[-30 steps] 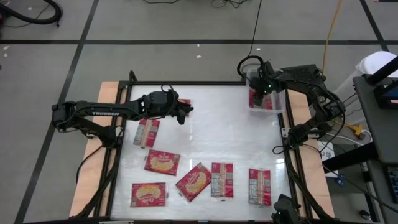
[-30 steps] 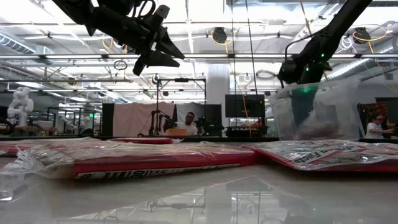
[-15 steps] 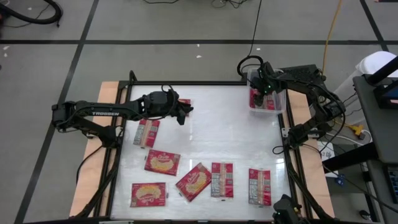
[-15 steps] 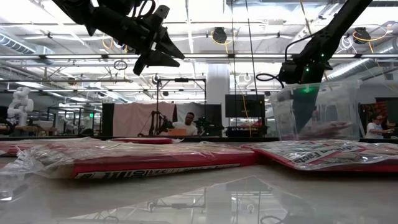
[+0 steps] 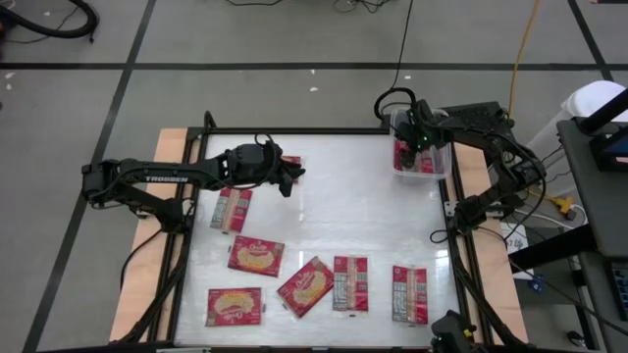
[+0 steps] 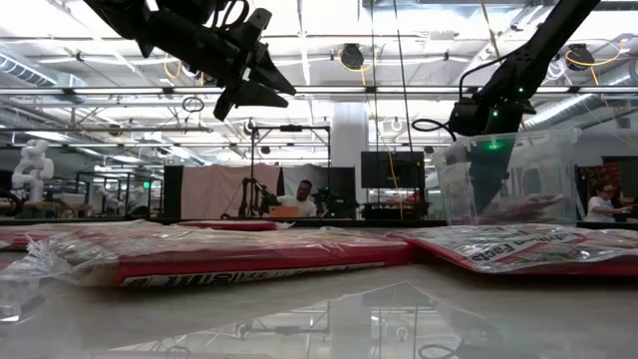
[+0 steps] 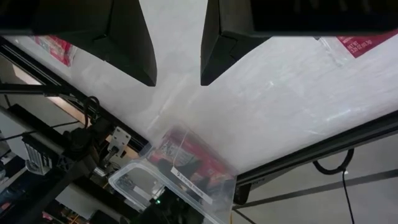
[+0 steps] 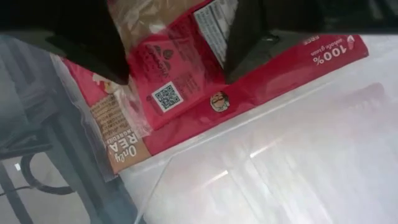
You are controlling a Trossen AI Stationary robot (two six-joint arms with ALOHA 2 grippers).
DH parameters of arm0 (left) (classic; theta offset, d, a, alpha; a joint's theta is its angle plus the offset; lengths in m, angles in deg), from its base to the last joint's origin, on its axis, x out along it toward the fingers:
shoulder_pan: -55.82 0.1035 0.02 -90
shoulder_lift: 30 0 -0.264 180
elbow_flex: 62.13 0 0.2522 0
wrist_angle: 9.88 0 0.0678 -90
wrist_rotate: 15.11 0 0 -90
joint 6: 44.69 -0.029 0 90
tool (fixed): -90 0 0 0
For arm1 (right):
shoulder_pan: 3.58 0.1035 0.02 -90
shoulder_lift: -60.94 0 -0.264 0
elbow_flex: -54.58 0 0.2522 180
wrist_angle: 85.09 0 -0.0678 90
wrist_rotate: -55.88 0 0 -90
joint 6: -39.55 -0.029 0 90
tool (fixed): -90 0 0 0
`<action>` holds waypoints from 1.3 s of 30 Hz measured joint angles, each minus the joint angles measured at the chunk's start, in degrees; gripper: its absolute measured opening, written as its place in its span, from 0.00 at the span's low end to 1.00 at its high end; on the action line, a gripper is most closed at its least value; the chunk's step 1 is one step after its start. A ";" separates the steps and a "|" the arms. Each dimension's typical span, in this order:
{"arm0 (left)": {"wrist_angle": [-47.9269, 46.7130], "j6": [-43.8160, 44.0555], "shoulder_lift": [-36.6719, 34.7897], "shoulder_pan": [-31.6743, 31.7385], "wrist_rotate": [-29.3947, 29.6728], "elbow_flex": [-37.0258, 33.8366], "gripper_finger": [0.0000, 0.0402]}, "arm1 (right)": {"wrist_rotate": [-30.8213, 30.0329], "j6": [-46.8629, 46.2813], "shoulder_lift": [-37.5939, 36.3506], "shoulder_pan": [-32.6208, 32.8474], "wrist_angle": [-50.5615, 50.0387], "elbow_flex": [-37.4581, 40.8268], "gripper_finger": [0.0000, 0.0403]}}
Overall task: Sort popcorn bags into baskets
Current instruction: Put the red popcorn bag into the transparent container
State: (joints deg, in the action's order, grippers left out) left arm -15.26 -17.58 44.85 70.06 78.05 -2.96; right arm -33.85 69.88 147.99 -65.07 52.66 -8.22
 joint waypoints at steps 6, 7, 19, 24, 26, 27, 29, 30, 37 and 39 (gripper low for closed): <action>0.02 0.40 0.02 0.00 -0.03 0.00 0.32 | -0.17 -1.46 0.00 0.00 -0.20 0.18 0.32; 0.02 0.42 0.00 0.00 -0.05 0.00 0.32 | -0.21 -1.67 0.00 0.00 -0.21 0.18 0.27; 0.02 1.00 0.01 0.00 -0.07 0.00 0.32 | -0.48 -6.72 -1.65 0.00 -0.24 0.44 0.00; 0.02 1.48 0.02 0.00 -0.09 0.00 0.32 | -0.30 -7.84 -6.36 0.04 -0.29 0.48 0.00; 0.01 1.29 0.02 0.00 -0.09 0.00 0.32 | 0.32 -8.65 -8.31 0.02 -0.25 0.48 0.00; 0.02 1.27 0.01 0.00 -0.09 0.00 0.32 | 0.95 -8.67 -9.37 0.02 -0.21 0.48 0.00; 0.00 0.99 0.02 0.00 -0.09 0.00 0.32 | 1.30 -8.67 -11.44 0.09 0.37 0.48 0.00; 0.00 0.68 0.00 -0.02 -0.09 0.00 0.32 | 1.38 -8.87 -12.42 0.11 0.34 0.46 0.00; 0.02 -0.06 0.02 0.00 -0.09 0.00 0.32 | 3.02 -13.22 -18.41 0.11 0.35 0.46 0.00; 0.00 -0.06 0.01 0.00 -0.09 0.00 0.32 | 2.93 -14.82 -19.34 0.11 0.33 0.41 0.00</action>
State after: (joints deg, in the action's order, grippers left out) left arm -15.26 -17.64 44.86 70.06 77.96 -2.96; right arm -30.92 55.06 128.65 -64.96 52.99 -7.81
